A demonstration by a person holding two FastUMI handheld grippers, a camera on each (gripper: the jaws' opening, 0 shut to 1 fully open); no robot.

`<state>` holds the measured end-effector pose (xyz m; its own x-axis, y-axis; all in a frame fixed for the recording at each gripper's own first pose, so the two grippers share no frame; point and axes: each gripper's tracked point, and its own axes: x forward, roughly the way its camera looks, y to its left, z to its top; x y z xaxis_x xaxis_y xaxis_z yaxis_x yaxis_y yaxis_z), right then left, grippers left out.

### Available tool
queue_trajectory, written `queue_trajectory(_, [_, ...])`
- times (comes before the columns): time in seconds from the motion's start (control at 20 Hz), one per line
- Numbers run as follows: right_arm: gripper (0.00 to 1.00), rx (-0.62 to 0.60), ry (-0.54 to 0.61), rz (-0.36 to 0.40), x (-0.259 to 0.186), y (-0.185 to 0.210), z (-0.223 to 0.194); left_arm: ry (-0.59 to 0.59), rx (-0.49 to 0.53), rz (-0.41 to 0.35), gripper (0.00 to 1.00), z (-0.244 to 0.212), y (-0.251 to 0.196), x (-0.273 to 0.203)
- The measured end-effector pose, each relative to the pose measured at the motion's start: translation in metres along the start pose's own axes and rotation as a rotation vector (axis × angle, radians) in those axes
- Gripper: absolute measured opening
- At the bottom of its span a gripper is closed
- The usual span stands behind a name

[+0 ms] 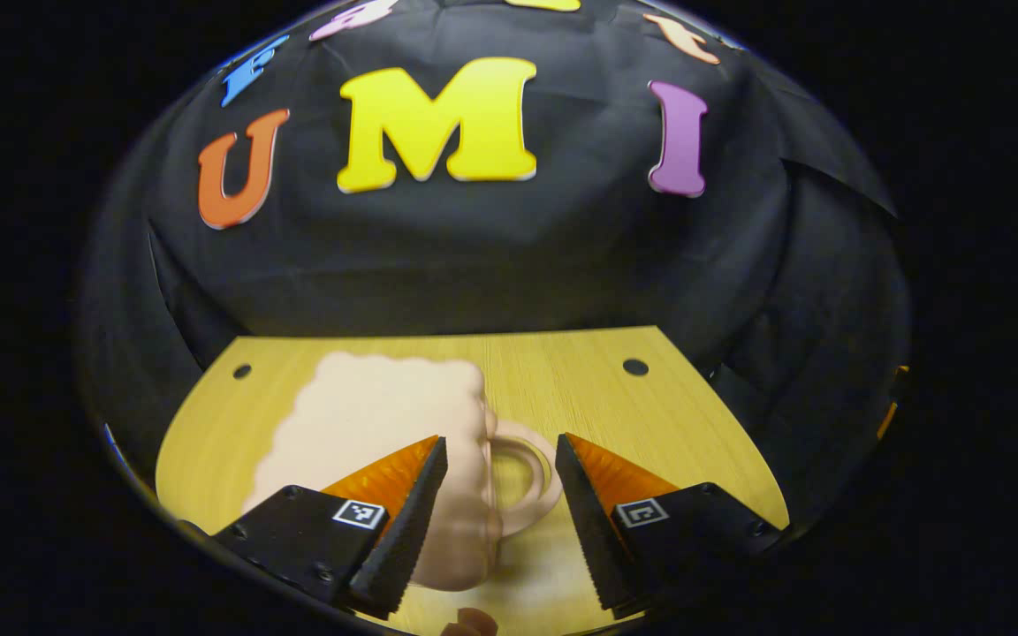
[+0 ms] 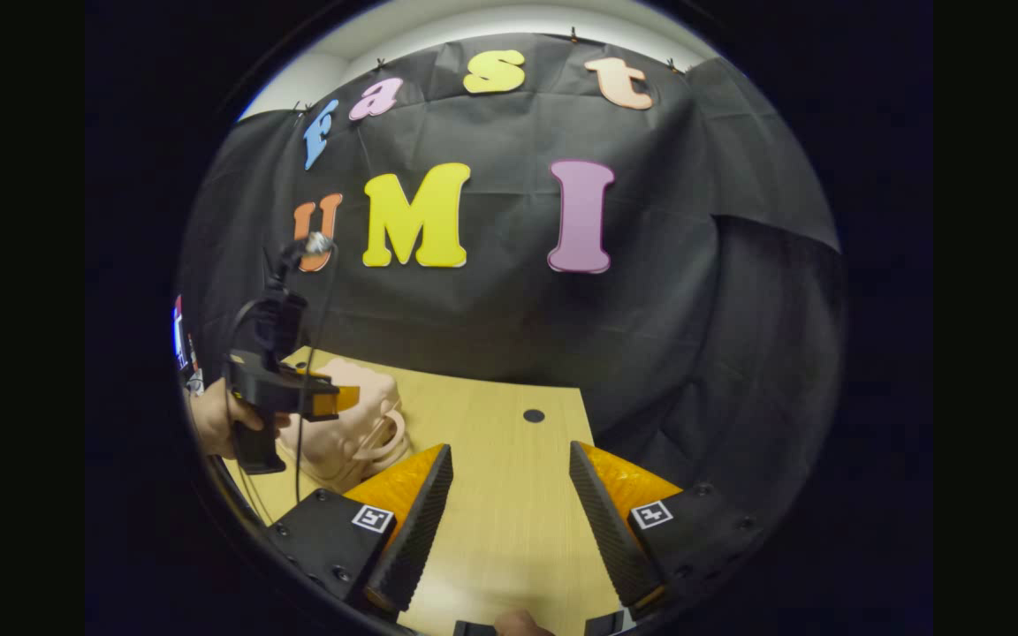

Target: First open the suitcase, pack the skin care products into it, and then close the suitcase.

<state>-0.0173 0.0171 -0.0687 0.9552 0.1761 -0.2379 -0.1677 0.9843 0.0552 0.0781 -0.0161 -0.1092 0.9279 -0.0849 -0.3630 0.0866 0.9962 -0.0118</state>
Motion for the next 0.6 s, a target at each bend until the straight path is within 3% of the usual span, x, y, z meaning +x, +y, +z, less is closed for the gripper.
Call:
queue_trajectory(0.05, [0.78,-0.003,-0.024,-0.006,0.001,0.008,0.010,-0.063,0.014,0.010,1.00,0.022,0.007,-0.014])
queue_trajectory(0.25, [0.78,0.012,-0.107,-0.027,0.007,0.035,0.048,-0.251,0.024,0.036,0.96,0.072,0.023,-0.067])
queue_trajectory(0.6, [0.77,0.009,-0.197,-0.028,0.004,0.077,0.089,-0.337,0.010,0.105,0.98,0.073,0.044,-0.132])
